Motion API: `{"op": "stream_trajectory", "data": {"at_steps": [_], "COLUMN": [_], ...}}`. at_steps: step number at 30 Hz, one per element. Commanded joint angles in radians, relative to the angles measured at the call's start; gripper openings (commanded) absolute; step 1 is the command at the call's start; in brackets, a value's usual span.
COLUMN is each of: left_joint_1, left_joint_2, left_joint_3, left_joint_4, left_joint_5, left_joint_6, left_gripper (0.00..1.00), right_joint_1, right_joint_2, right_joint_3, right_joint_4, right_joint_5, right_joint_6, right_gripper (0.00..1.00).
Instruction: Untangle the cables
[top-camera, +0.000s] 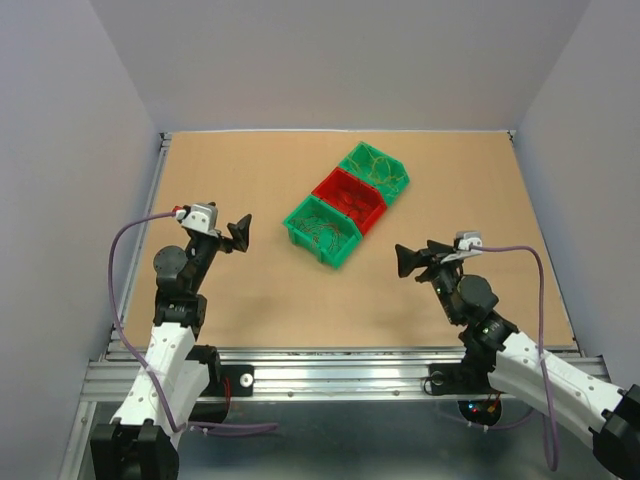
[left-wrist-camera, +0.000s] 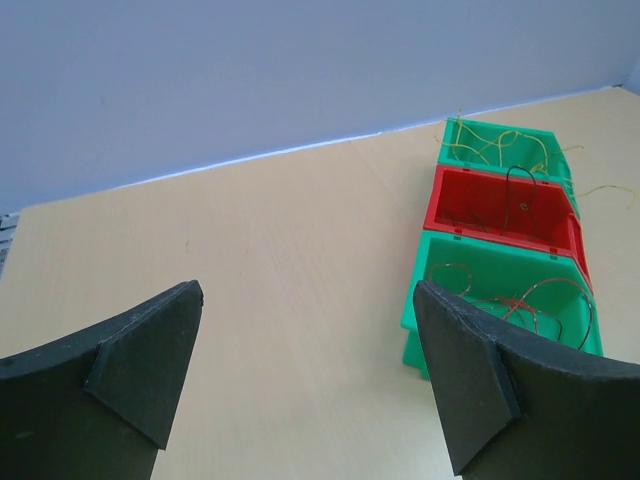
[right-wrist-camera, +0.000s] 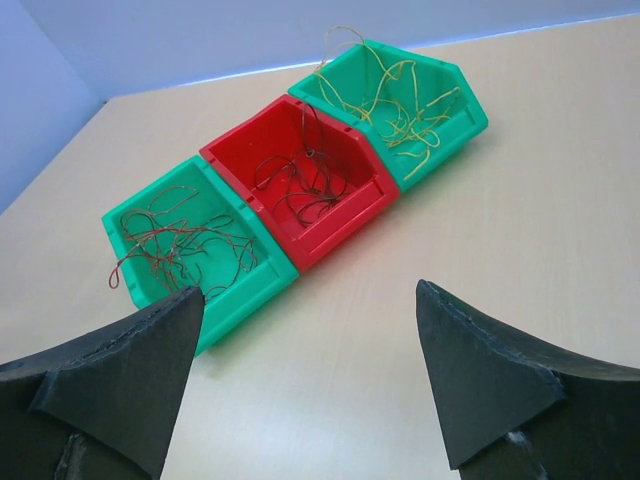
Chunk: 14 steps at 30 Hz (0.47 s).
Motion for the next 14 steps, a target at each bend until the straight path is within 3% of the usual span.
{"op": "stream_trajectory", "data": {"at_steps": [1,14], "left_joint_1": [0.001,0.003], "left_joint_2": [-0.068,-0.079], "left_joint_3": [-0.048,-0.055], "left_joint_4": [0.066,0.056], "left_joint_5": [0.034,0.065], "left_joint_6": [0.061,0.082], "left_gripper": [0.99,0.99], "right_joint_1": [0.003,0.003], "right_joint_2": [-0.035,-0.006], "right_joint_3": [-0.041,-0.051], "right_joint_4": [0.083,0.098], "right_joint_5": [0.043,0.046], "right_joint_6": [0.025,0.030], "right_gripper": [0.91,0.91]}}
